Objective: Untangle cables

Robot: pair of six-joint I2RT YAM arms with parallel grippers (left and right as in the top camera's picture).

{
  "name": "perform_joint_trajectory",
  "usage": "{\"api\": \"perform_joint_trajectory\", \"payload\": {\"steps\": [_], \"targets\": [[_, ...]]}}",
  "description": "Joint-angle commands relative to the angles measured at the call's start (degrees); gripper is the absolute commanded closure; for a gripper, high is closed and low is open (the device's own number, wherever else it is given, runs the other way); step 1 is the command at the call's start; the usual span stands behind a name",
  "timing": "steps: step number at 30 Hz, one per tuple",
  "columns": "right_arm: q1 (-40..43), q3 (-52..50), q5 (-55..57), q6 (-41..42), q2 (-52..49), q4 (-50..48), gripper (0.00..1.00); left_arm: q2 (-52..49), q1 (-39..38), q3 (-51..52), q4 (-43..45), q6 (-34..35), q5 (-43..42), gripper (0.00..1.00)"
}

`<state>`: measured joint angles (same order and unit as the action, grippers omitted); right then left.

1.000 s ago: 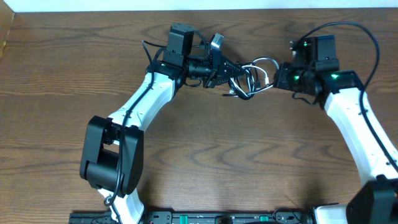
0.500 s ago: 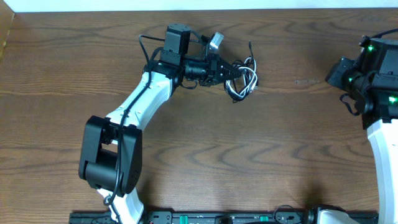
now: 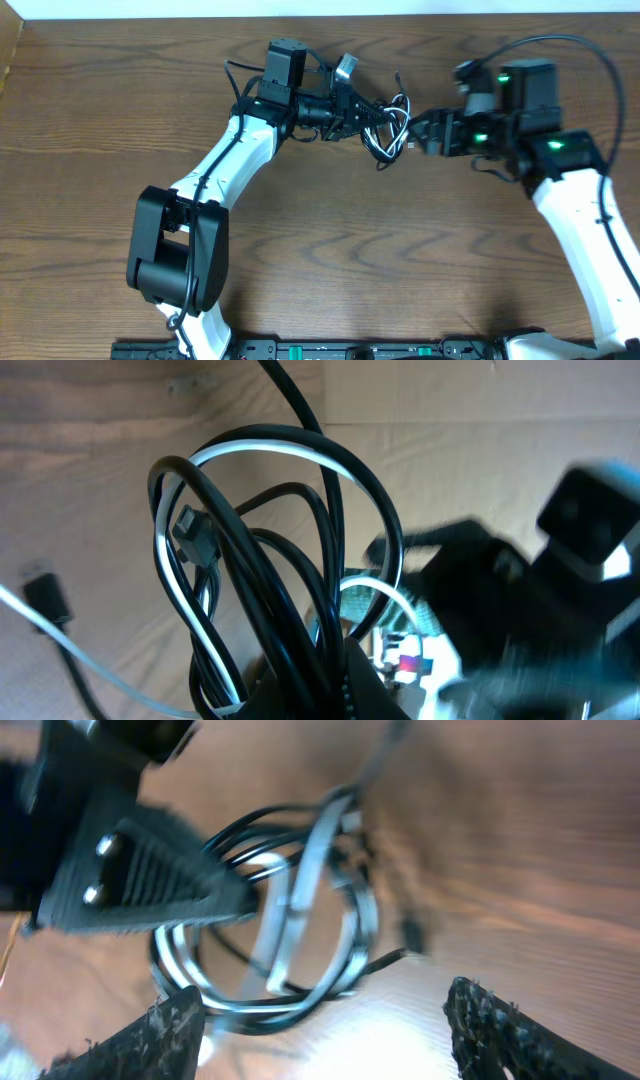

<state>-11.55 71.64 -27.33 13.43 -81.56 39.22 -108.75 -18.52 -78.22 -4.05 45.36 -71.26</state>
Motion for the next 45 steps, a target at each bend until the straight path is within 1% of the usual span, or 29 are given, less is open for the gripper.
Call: {"api": "perform_joint_trajectory", "payload": {"steps": [1,4,7,9,15,17,18,19,21,22,24,25,28,31,33,36,39,42,43,45], "targets": [[-2.9,-0.1,0.9,1.6,-1.8,-0.2,0.27,1.6,0.2,-0.3,0.2,8.1,1.5,0.92],[-4.8,-0.1,3.6,4.4,-4.0,-0.1,0.31,1.6,0.2,-0.3,0.3,10.7,2.8,0.93],[-5.8,-0.1,4.6,5.0,-6.2,-1.2,0.36,1.6,0.2,-0.3,0.3,12.0,3.5,0.93],[-6.4,-0.1,5.5,5.3,-7.7,-2.5,0.38,1.6,0.2,-0.3,0.3,12.0,3.6,0.92],[-7.8,-0.1,8.1,7.6,-12.1,-8.9,0.40,1.6,0.2,-0.3,0.2,12.0,3.6,0.93],[-8.0,-0.1,9.0,8.7,-13.6,-10.2,0.46,1.6,0.4,-0.3,0.2,12.4,3.5,0.93],[-8.0,-0.1,9.5,9.2,-14.2,-10.6,0.55,1.6,0.5,-0.3,0.2,12.4,3.4,0.93],[-7.9,-0.1,9.9,9.6,-14.5,-10.9,0.60,1.6,0.7,-0.3,0.2,12.4,3.4,0.92],[-7.5,-0.1,10.5,9.9,-14.6,-11.5,0.78,1.6,1.2,-0.3,0.2,11.8,3.4,0.93],[-7.1,0.0,10.4,9.9,-14.3,-11.6,0.89,1.6,1.6,-0.3,0.2,10.2,3.5,0.93],[-6.2,0.2,10.4,9.9,-13.1,-11.5,0.98,1.6,2.4,-0.2,0.0,5.0,4.6,0.93],[-5.6,0.3,10.3,9.9,-12.0,-11.1,0.99,1.6,2.8,-0.2,-0.8,2.9,5.8,0.93],[-3.1,0.6,10.2,9.9,-7.7,-10.0,0.99,1.6,3.6,0.2,-4.8,1.5,12.5,0.92],[0.6,0.6,10.3,10.1,-1.9,-8.5,0.99,1.6,3.8,0.3,-9.0,-5.8,18.8,0.93],[3.7,0.6,10.3,11.8,2.0,-7.4,0.99,1.6,3.8,0.3,-11.6,-10.3,20.9,0.93],[7.3,0.6,10.2,14.4,6.0,-7.2,0.99,1.6,3.7,0.4,-13.2,-16.2,21.0,0.93],[8.7,0.6,10.8,14.6,7.6,-7.0,0.99,1.6,3.7,0.4,-14.0,-21.4,21.0,0.93],[9.7,0.6,12.7,14.6,7.7,-5.8,0.99,1.6,3.7,0.4,-15.8,-28.1,21.6,0.93],[10.0,0.6,13.2,14.6,7.7,-5.5,0.99,1.6,3.7,0.4,-17.2,-29.8,23.7,0.93],[10.5,0.6,14.7,14.6,7.7,-5.3,0.99,1.6,3.7,0.4,-20.0,-29.9,30.7,0.93]]}}
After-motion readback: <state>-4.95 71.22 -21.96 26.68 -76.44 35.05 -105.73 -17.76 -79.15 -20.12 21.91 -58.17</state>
